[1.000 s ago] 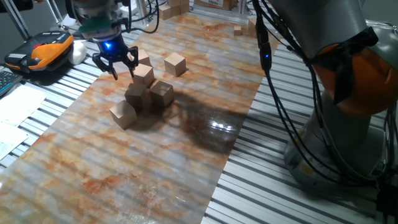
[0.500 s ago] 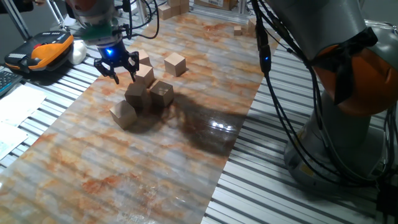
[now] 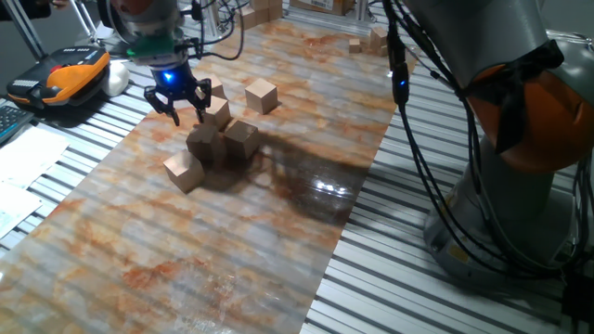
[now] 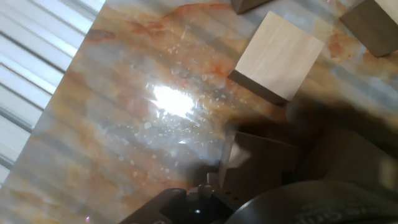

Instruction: Stack the blocks into a pyramid shape

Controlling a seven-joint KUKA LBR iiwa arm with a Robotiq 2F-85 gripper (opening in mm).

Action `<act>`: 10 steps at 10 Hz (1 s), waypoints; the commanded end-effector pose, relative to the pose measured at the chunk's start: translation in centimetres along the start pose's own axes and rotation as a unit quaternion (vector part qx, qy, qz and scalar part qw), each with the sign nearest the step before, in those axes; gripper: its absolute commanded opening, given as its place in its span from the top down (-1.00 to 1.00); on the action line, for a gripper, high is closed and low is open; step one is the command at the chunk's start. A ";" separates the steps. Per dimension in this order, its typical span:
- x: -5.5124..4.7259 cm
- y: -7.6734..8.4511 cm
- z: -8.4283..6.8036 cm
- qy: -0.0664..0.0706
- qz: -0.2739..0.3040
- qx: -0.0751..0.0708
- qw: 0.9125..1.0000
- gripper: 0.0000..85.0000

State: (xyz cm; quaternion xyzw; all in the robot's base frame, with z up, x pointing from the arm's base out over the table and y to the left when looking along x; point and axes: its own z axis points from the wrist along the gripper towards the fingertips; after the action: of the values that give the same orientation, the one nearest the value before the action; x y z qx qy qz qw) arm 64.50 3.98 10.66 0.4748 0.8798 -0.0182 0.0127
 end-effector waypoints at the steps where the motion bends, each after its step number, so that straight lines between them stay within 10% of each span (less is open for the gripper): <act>1: 0.1 0.0 0.2 -0.001 0.001 0.001 1.000 -0.20; 8: -0.3 -0.2 0.8 0.003 0.018 -0.003 1.000 -0.20; 9: -0.3 -0.2 0.8 0.002 0.023 -0.002 1.000 -0.60; 10: -0.3 -0.2 0.8 -0.001 0.027 0.002 1.000 -0.60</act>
State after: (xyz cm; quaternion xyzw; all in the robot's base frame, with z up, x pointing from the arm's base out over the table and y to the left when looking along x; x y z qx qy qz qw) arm 64.51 3.54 9.83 0.4994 0.8660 -0.0212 0.0135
